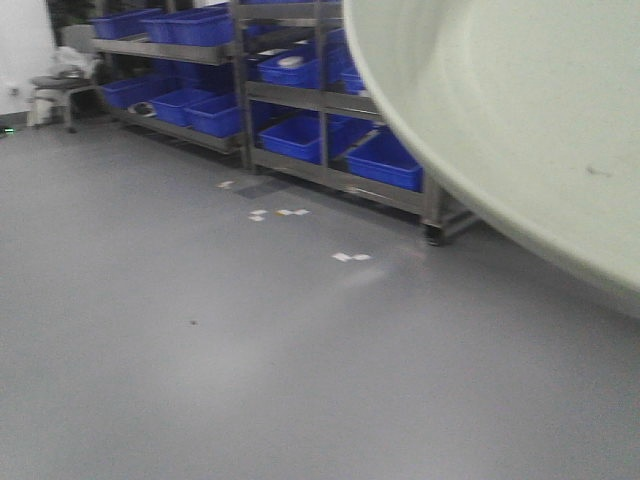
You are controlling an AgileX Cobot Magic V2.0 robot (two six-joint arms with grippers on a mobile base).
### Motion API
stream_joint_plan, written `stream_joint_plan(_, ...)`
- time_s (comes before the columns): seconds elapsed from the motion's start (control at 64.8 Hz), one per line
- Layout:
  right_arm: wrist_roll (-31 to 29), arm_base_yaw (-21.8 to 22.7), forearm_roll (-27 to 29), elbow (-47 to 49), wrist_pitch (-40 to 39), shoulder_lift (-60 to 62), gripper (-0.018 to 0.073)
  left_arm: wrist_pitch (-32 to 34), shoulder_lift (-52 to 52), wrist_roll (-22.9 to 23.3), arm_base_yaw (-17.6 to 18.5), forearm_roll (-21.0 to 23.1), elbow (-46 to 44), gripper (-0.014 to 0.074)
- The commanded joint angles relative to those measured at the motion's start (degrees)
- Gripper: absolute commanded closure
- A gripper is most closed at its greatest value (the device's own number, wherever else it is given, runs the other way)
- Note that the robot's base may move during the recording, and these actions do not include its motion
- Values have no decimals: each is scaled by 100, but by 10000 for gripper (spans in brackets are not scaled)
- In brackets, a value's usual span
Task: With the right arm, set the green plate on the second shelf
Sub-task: 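Carry the plate in the right gripper while driving across the floor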
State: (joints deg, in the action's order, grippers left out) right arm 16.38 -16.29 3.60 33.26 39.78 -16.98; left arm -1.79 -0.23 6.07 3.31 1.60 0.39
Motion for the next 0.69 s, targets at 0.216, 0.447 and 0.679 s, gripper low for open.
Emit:
stream_joint_plan(0.216, 25, 30, 26, 160, -644, -60, 512, 510, -104, 19, 37, 47, 234, 466)
stream_joint_plan(0.447, 25, 30, 26, 160, -644, -60, 512, 510, -104, 19, 37, 47, 234, 466)
stream_joint_plan(0.679, 25, 30, 26, 160, -644, -60, 512, 510, -104, 19, 37, 47, 234, 466)
